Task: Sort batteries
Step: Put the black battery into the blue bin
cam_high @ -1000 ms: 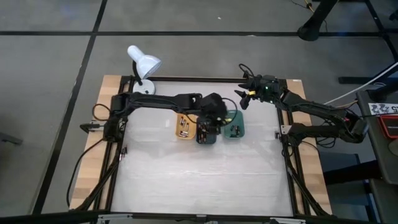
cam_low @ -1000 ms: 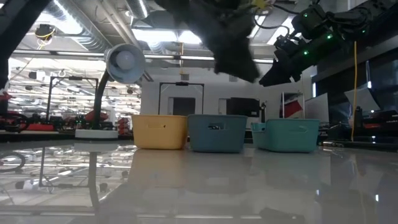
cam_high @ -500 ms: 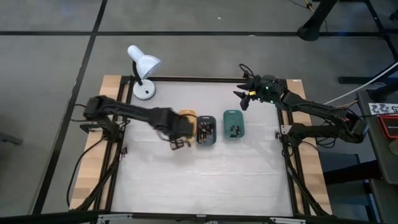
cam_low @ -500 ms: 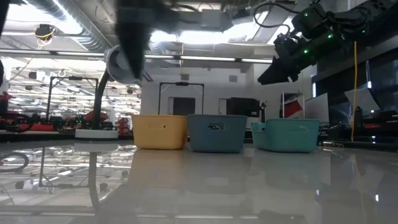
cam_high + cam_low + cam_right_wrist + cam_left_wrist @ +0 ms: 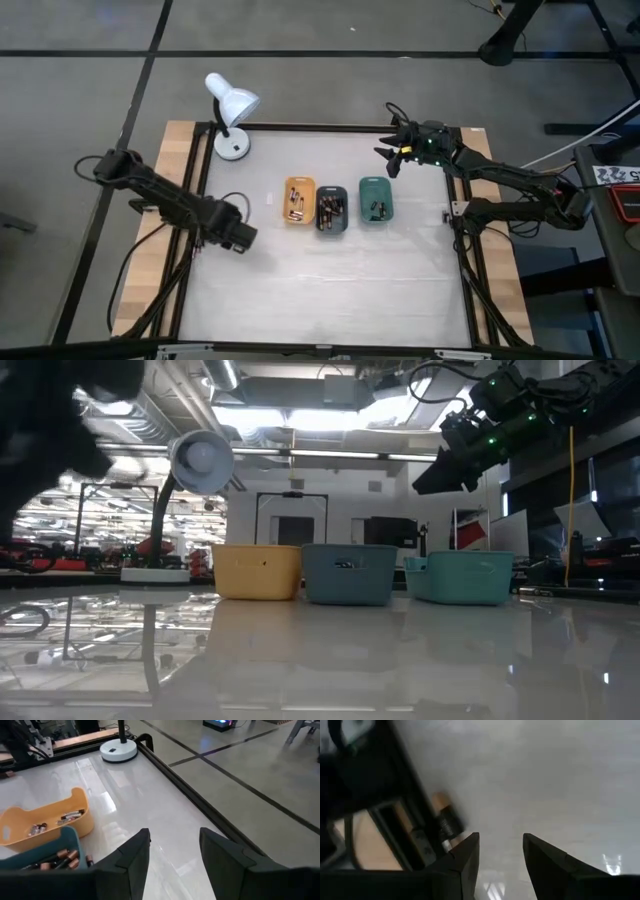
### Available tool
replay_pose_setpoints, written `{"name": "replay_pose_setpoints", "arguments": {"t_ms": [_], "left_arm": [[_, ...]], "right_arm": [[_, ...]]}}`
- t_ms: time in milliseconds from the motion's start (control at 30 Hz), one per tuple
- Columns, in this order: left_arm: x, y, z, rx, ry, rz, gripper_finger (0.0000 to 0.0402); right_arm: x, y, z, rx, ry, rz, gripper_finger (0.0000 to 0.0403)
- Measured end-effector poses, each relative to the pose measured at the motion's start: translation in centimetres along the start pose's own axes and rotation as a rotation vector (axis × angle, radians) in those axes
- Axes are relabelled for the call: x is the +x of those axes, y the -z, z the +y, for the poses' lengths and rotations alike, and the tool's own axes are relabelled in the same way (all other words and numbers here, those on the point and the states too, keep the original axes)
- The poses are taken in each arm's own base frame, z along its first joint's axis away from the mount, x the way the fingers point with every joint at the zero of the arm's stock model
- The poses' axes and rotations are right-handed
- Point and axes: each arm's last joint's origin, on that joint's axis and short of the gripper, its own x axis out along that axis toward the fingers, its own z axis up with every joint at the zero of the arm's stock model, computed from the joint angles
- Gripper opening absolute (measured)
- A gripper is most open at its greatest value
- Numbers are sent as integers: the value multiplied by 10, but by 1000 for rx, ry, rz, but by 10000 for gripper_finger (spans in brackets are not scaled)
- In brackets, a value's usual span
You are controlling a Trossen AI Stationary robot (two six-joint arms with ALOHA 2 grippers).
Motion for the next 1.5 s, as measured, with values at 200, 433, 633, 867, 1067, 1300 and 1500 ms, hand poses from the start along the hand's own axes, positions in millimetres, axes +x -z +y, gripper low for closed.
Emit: {"name": "replay_pose_setpoints", "arguments": {"t_ms": [200, 433, 633, 867, 1067, 1300, 1500], "left_arm": [[30, 2, 7, -69, -27, 58, 141], [39, 1, 13, -70, -42, 94, 141], [34, 1, 16, -79, -3, 98, 141], [25, 5, 20, -133, 89, 96, 141], [22, 13, 14, -160, 192, 83, 141], [24, 31, 19, -316, 148, 83, 141], [28, 33, 32, -468, 1, 14, 141]], "right_arm": [[0, 0, 0, 2, 0, -4, 172], [0, 0, 0, 0, 0, -4, 172], [0, 0, 0, 0, 0, -2, 172], [0, 0, 0, 0, -1, 4, 172], [0, 0, 0, -3, -1, 4, 172], [2, 2, 0, -23, -1, 15, 172], [11, 5, -2, -75, -2, 27, 172]]}}
